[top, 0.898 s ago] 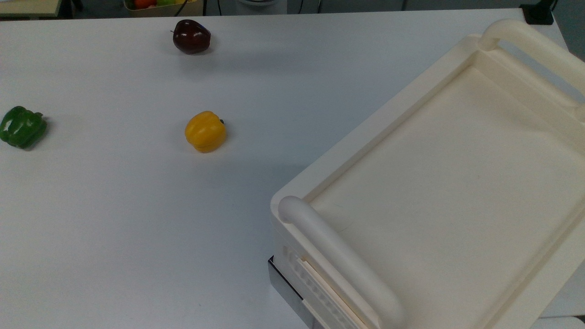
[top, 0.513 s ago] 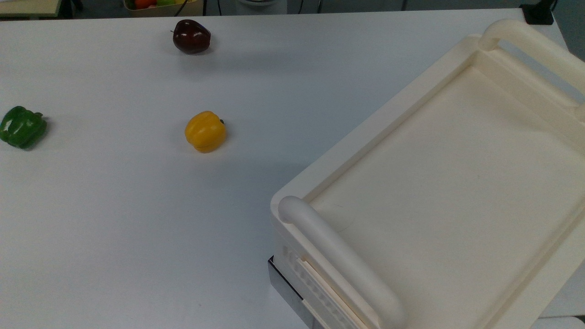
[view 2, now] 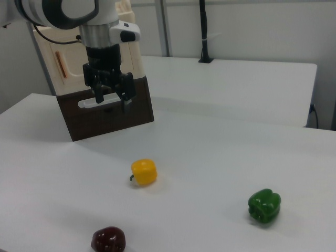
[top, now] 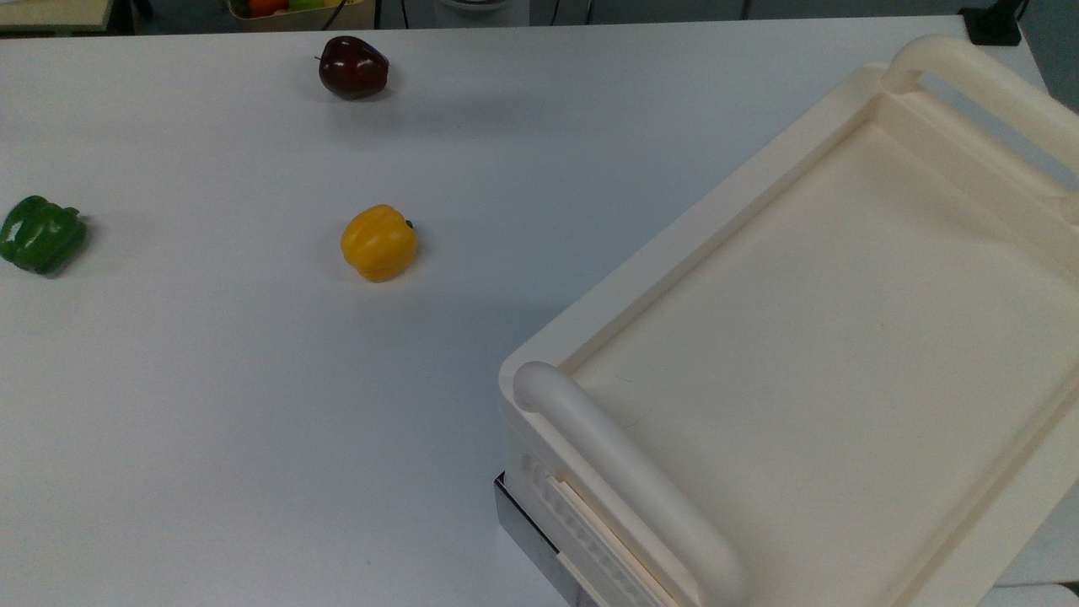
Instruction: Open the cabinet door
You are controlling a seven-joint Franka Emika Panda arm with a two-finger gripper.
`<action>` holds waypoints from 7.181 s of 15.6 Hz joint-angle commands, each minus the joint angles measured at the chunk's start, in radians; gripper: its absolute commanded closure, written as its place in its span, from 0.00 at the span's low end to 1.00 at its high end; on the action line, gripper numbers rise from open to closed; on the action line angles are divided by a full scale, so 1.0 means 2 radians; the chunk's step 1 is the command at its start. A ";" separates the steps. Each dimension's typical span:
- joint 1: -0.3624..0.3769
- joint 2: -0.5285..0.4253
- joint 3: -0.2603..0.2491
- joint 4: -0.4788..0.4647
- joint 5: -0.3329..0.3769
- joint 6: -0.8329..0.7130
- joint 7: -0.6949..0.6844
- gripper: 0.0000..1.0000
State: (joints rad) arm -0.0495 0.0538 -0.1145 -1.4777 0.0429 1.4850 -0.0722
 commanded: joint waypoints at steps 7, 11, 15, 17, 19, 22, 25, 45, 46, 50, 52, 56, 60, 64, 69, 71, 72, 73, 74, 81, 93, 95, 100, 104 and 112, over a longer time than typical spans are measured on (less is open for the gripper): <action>0.002 -0.010 -0.001 -0.004 -0.009 -0.011 0.001 0.00; 0.002 -0.009 -0.001 -0.004 -0.009 -0.011 0.002 0.00; 0.002 -0.009 -0.001 -0.004 -0.009 -0.010 0.001 0.00; 0.002 -0.009 -0.001 -0.004 -0.009 -0.010 0.002 0.00; 0.005 -0.009 -0.001 -0.004 -0.009 -0.010 0.002 0.00; 0.006 -0.009 -0.001 -0.004 -0.009 -0.009 0.000 0.00; 0.011 -0.008 -0.001 -0.004 -0.008 -0.005 -0.001 0.00; 0.247 0.081 -0.065 -0.004 0.091 0.313 -0.100 0.00; 0.254 0.082 -0.065 -0.004 0.091 0.329 -0.100 0.00; 0.282 0.082 -0.065 -0.003 0.084 0.360 -0.099 0.00; 0.294 0.082 -0.065 -0.003 0.081 0.374 -0.097 0.00; 0.322 0.085 -0.071 -0.004 0.070 0.404 -0.096 0.21; 0.325 0.092 -0.072 -0.003 0.070 0.410 -0.099 0.69; 0.325 0.106 -0.073 -0.004 0.070 0.442 -0.099 0.70; 0.326 0.114 -0.073 -0.004 0.069 0.465 -0.099 0.69; 0.327 0.118 -0.073 -0.004 0.069 0.472 -0.098 0.69; 0.327 0.118 -0.073 -0.004 0.069 0.472 -0.097 0.69; 0.328 0.117 -0.074 -0.003 0.069 0.472 -0.097 0.68; 0.331 0.116 -0.075 -0.003 0.069 0.471 -0.097 0.68; 0.338 0.105 -0.078 -0.004 0.069 0.465 -0.099 0.68; 0.337 0.099 -0.078 -0.007 0.066 0.439 -0.100 0.68; 0.336 0.091 -0.078 -0.007 0.066 0.421 -0.107 0.68; 0.332 0.077 -0.078 -0.007 0.071 0.376 -0.124 0.68; 0.332 0.089 -0.078 -0.004 0.071 0.393 -0.127 0.68; 0.337 0.118 -0.080 -0.003 0.071 0.462 -0.123 0.68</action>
State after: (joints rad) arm 0.5967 0.2711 -0.2503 -1.4779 0.1836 2.3481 -0.3057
